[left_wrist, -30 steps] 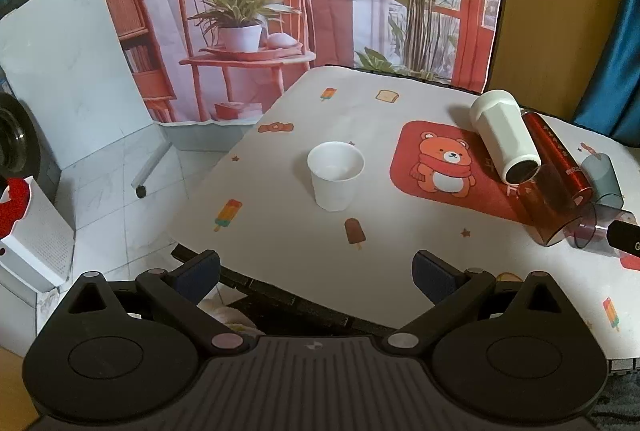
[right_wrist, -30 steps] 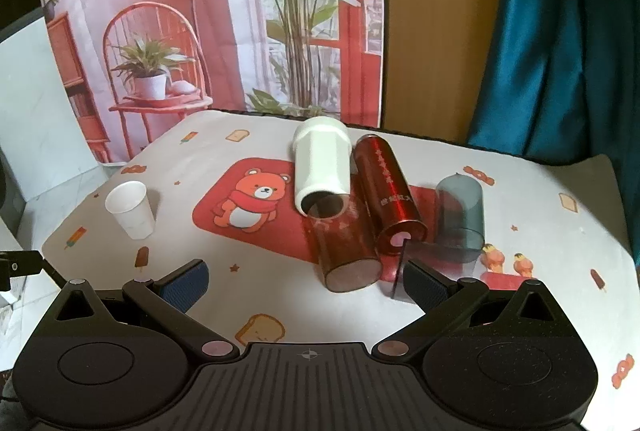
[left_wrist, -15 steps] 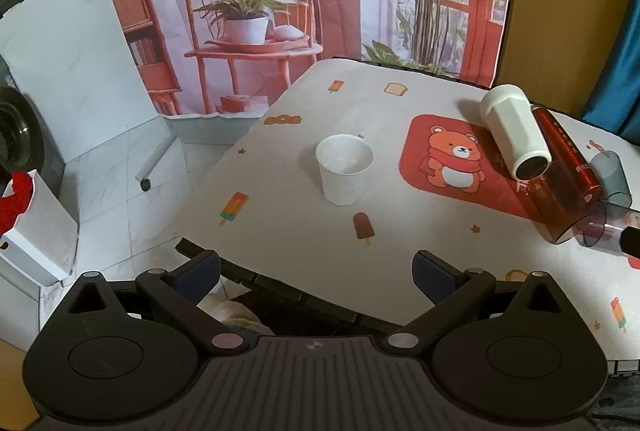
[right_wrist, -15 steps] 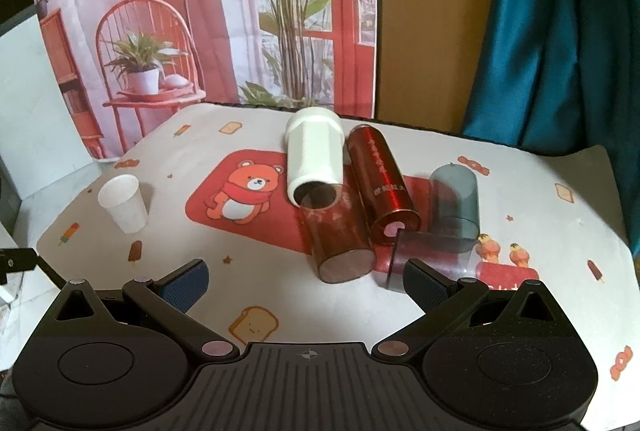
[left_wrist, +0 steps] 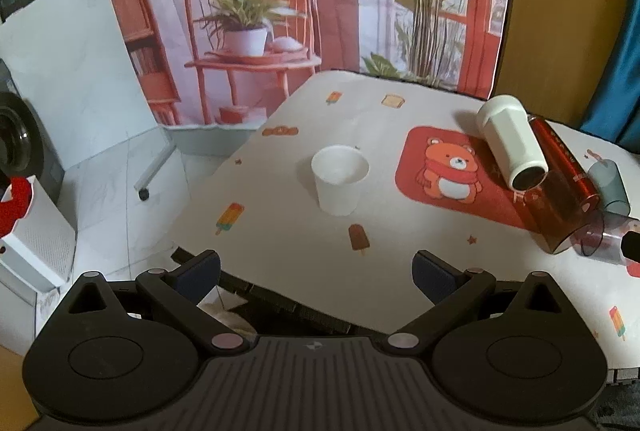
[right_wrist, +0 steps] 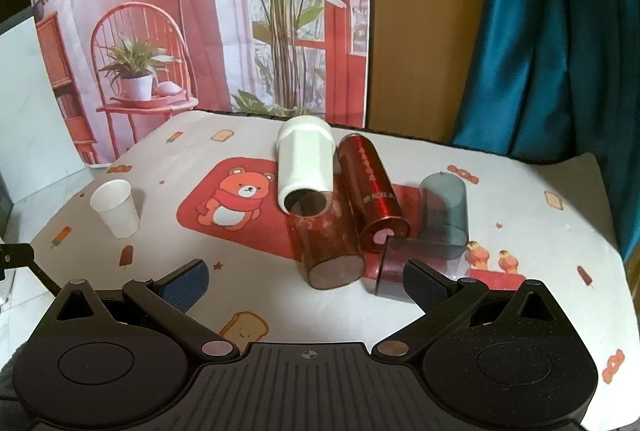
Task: Flip cup upright
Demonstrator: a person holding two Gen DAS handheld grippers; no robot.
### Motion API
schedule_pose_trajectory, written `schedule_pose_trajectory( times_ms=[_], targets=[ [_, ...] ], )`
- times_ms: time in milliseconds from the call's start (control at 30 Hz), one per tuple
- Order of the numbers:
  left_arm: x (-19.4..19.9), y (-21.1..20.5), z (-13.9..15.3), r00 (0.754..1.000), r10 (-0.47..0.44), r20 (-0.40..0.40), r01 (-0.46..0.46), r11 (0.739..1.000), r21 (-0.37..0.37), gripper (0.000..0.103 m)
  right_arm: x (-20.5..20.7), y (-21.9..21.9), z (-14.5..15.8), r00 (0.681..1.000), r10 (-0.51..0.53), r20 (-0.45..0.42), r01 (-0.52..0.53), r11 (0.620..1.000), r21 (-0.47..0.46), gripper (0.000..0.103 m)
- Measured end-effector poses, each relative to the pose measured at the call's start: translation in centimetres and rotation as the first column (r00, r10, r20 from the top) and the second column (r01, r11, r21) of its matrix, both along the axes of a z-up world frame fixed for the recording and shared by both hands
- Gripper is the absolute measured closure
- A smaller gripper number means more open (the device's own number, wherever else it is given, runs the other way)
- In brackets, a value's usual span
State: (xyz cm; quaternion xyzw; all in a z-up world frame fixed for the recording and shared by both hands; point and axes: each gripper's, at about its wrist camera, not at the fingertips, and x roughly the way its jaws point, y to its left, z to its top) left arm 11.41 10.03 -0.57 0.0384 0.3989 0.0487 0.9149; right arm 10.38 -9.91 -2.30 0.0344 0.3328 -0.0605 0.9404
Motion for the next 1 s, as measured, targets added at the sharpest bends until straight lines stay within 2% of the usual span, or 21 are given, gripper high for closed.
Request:
schedule_pose_trajectory(
  times_ms=[1000],
  targets=[
    [0.13,0.26,-0.17,1.0,-0.008,-0.016,0.008,1.0,-0.019,0.0,-0.05,0.23,-0.23,1.0,0.0,0.004,0.0,1.0,0.006,0.0]
  ],
)
